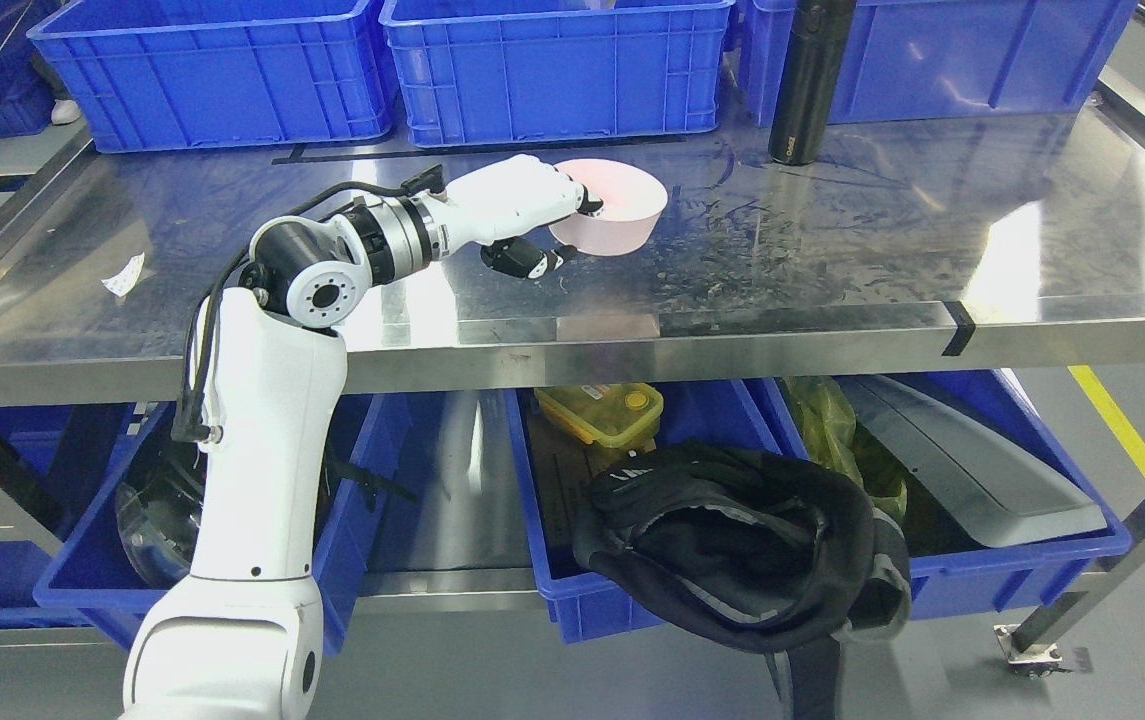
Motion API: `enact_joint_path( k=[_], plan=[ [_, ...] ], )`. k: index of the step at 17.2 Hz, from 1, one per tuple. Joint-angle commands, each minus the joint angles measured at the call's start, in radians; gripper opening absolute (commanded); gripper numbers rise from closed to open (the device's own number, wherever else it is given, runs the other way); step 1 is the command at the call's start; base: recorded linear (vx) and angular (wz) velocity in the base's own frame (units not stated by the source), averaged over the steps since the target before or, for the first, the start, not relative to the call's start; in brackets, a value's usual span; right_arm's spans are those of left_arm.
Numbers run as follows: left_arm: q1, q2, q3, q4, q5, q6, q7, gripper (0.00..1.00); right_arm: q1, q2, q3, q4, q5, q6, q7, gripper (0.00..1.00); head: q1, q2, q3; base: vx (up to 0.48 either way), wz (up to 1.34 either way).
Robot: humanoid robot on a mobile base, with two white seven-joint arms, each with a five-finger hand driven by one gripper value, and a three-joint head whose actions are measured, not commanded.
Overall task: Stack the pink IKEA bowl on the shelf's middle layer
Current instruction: 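Lift the pink bowl up off the shelf with the left hand, then hold the pink bowl raised in the left hand while driving to the rack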
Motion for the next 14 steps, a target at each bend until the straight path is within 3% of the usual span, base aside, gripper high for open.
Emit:
enact_joint_path(
  k=[1,6,14],
  plan=[
    [0.103,-0.036,0.232,-0.168,0.191,-0.058,-0.001,0.1,0.015,-0.017,0.0,-0.017,0.0,0.0,0.0,1.0,0.0,0.0,0.0,0.0,0.0],
    [0.242,-0.036,0.224,-0.206,0.326,-0.058,-0.002,0.1,0.015,-0.017,0.0,-0.017,0.0,0.0,0.0,1.0,0.0,0.0,0.0,0.0,0.0],
    [0.341,-0.036,0.172,-0.219,0.357,-0.058,0.001,0.1,0.015,-0.017,0.0,-0.017,0.0,0.0,0.0,1.0,0.0,0.0,0.0,-0.004,0.12]
  ],
)
